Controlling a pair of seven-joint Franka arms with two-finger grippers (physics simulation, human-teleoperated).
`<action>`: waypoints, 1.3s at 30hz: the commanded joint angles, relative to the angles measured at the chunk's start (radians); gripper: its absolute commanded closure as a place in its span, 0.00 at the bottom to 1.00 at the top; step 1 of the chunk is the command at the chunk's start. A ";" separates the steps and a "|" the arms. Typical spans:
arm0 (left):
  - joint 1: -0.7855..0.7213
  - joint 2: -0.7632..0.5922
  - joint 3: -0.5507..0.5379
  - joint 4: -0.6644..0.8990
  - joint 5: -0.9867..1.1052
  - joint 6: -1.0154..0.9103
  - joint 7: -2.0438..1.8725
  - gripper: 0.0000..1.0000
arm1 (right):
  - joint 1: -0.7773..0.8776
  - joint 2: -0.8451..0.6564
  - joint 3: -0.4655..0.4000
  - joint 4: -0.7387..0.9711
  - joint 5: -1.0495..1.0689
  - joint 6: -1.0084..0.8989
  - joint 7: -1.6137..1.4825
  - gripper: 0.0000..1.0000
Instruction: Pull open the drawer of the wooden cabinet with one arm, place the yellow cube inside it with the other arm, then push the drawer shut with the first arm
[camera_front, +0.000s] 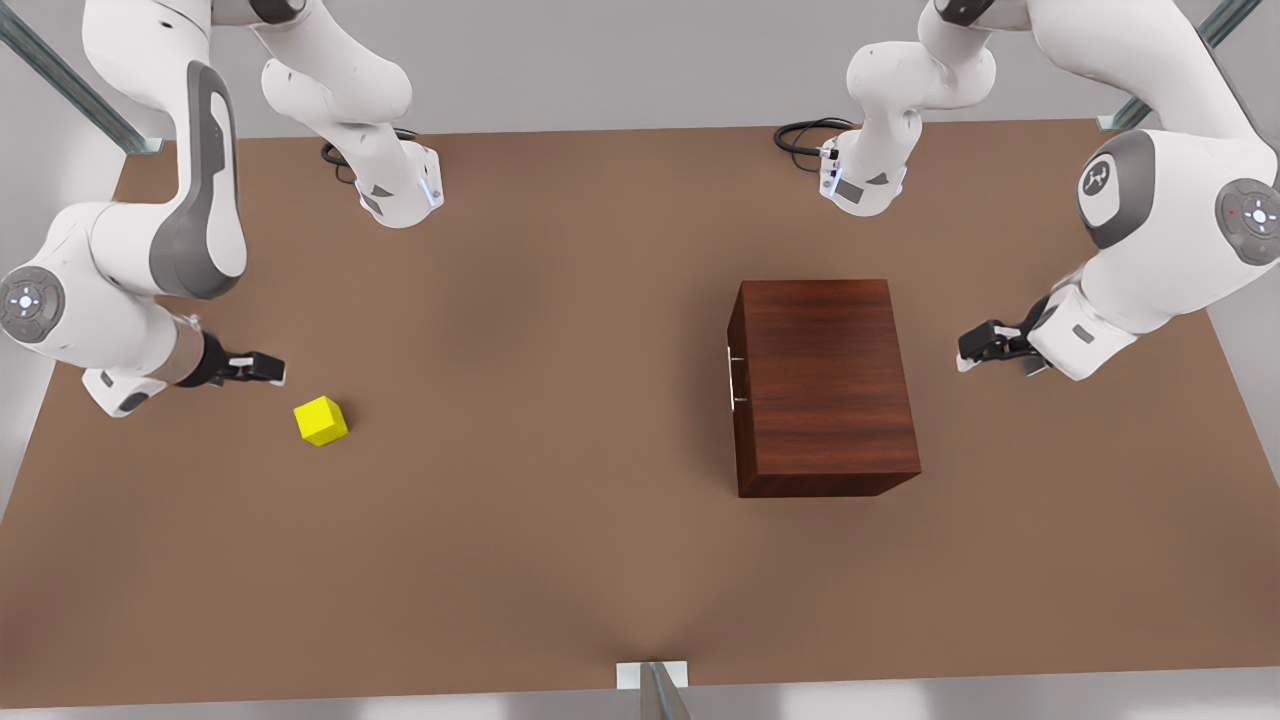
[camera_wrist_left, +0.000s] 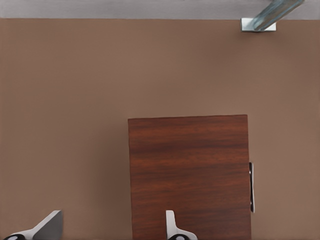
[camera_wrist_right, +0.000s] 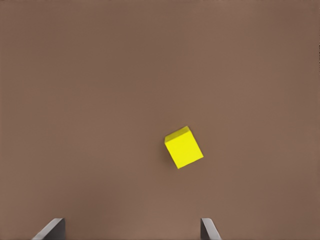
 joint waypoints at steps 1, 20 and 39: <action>0.000 -0.002 -0.001 -0.002 0.005 0.015 -0.016 0.00 | 0.002 0.001 0.000 0.002 0.000 0.038 -0.029 0.00; -0.684 0.344 0.000 0.046 0.302 0.161 -1.054 0.00 | -0.088 0.038 -0.020 -0.076 0.063 0.234 0.929 0.00; -0.725 0.467 0.005 -0.036 0.571 0.238 -0.999 0.00 | -0.087 -0.008 -0.017 -0.487 0.057 0.674 1.190 0.00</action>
